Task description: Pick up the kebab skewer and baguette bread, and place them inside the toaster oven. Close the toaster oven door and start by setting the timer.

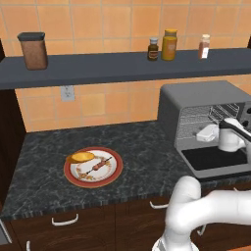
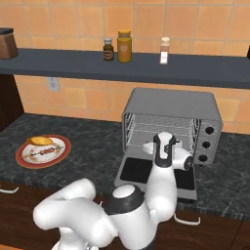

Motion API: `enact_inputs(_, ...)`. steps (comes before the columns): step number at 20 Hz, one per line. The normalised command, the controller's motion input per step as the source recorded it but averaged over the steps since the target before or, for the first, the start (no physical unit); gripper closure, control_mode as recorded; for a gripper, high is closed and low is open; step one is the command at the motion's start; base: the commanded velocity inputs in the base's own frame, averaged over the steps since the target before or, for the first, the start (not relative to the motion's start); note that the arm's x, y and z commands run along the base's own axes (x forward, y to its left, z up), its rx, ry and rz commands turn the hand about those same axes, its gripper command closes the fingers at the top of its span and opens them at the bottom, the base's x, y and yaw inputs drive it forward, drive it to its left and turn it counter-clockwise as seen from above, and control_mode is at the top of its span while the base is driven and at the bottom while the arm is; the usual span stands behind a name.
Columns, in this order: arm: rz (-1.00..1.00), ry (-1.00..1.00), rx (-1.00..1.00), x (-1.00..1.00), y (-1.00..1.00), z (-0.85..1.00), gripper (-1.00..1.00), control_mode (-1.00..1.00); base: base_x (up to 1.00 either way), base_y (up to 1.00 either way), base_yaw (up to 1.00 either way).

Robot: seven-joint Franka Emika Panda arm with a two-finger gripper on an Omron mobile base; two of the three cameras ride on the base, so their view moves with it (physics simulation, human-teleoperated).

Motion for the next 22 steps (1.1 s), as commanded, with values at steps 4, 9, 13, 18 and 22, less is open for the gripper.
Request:
enact_inputs(4, -0.05, 0.0, 0.0, 0.32, -0.03, -0.19, -1.0, -1.0, 0.0, 0.0, 0.0)
enact_inputs(9, -0.06, 0.03, 0.0, -0.13, -0.09, -0.35, -1.0, -1.0, 0.0, 0.0, 0.0)
enact_inputs(13, -0.04, 0.14, 0.0, -0.76, -0.18, -0.53, -1.0, -1.0, 0.0, 0.0, 0.0)
enact_inputs(18, -0.03, 0.2, 0.0, -1.0, -0.08, -0.36, -1.0, -1.0, 0.0, 0.0, 0.0)
enact_inputs(22, -0.02, 0.27, 0.0, -1.0, -0.13, -0.32, -1.0, -1.0, 0.0, 0.0, 0.0)
